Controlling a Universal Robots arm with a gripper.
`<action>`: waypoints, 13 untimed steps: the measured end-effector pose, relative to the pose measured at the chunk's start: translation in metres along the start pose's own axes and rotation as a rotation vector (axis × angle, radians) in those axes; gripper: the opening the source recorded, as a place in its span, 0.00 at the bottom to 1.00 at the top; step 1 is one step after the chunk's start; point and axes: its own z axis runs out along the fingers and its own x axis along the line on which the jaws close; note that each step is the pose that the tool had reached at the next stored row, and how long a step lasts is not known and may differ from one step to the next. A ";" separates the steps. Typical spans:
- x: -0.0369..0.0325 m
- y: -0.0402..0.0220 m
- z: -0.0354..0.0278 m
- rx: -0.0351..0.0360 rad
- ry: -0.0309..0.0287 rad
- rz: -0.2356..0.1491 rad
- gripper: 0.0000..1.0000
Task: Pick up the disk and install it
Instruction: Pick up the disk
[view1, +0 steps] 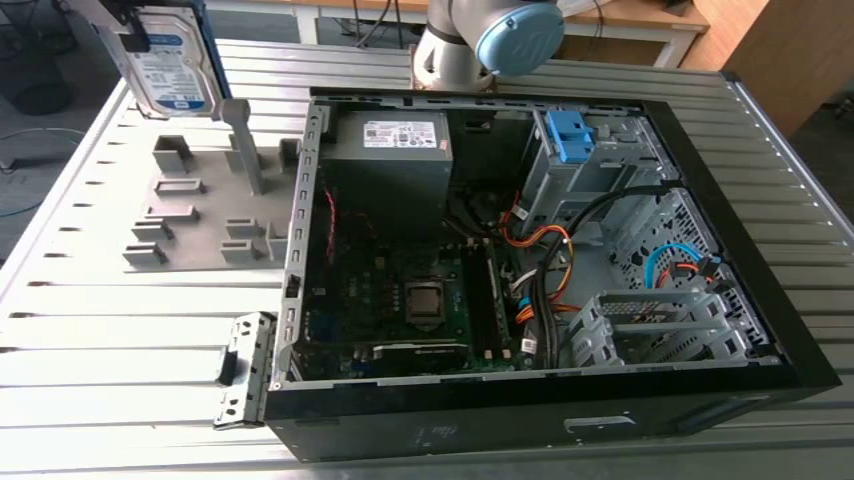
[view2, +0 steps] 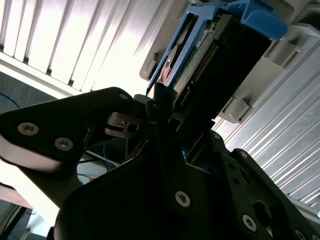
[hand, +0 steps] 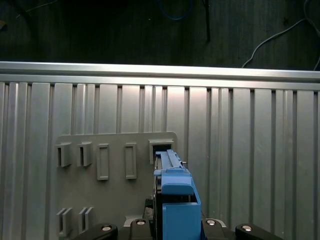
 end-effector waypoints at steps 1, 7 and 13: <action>0.0000 0.0000 -0.0002 0.0000 0.0000 0.000 0.36; -0.0001 0.0000 -0.0016 0.0001 -0.0001 0.000 0.36; -0.0001 0.0000 -0.0029 0.0001 -0.0001 0.000 0.36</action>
